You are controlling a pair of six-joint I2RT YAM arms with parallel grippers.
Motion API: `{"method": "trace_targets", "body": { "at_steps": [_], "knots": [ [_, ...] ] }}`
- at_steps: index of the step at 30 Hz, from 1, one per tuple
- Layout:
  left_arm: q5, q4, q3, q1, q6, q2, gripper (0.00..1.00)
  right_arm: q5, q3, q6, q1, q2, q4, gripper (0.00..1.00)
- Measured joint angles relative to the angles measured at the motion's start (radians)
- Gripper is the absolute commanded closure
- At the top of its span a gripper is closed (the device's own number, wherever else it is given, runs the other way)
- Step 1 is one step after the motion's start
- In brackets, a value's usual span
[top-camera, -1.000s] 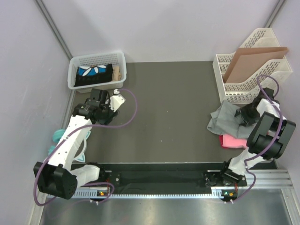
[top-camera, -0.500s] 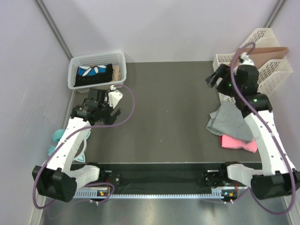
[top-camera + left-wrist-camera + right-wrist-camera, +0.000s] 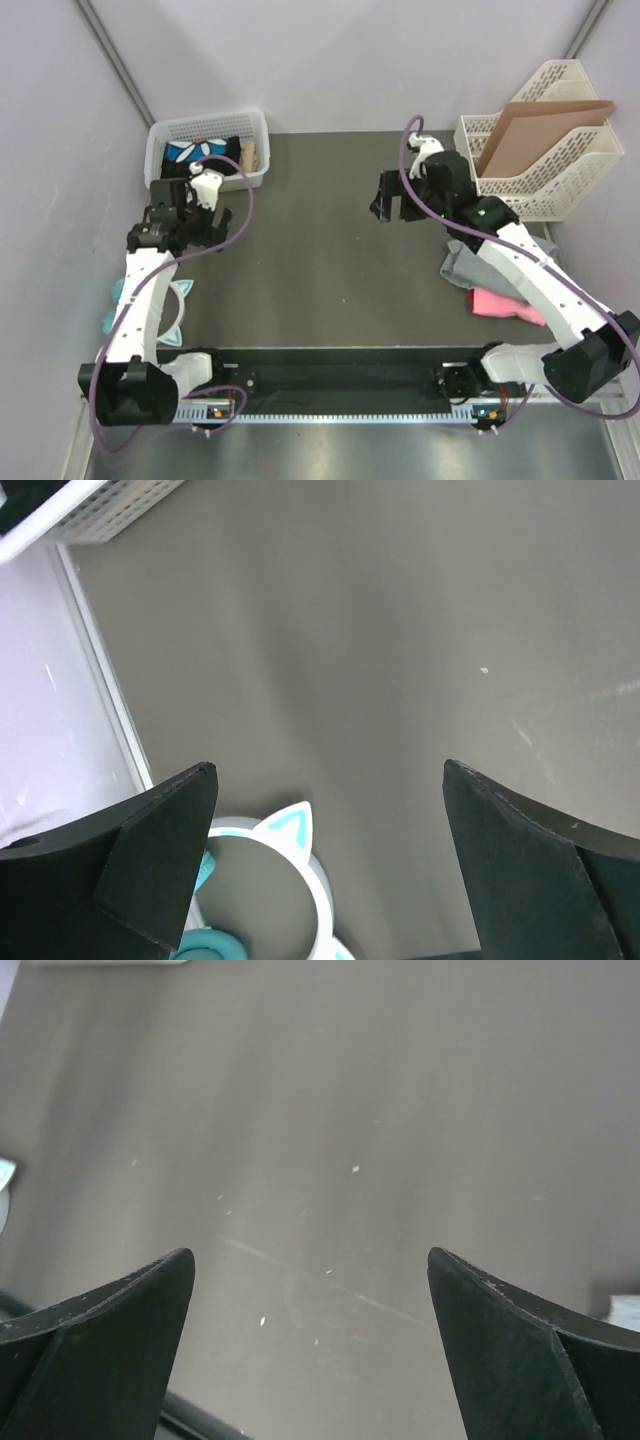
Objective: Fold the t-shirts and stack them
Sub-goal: Neatly place the folded tshirt to the corner
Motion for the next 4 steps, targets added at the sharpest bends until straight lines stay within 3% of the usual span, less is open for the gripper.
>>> {"method": "trace_targets", "body": {
  "at_steps": [4],
  "knots": [
    [0.080,0.024,0.008,0.107,-0.027,0.028,0.01,0.000,0.007,-0.021,0.053,0.002,0.003,0.00]
  ]
}}
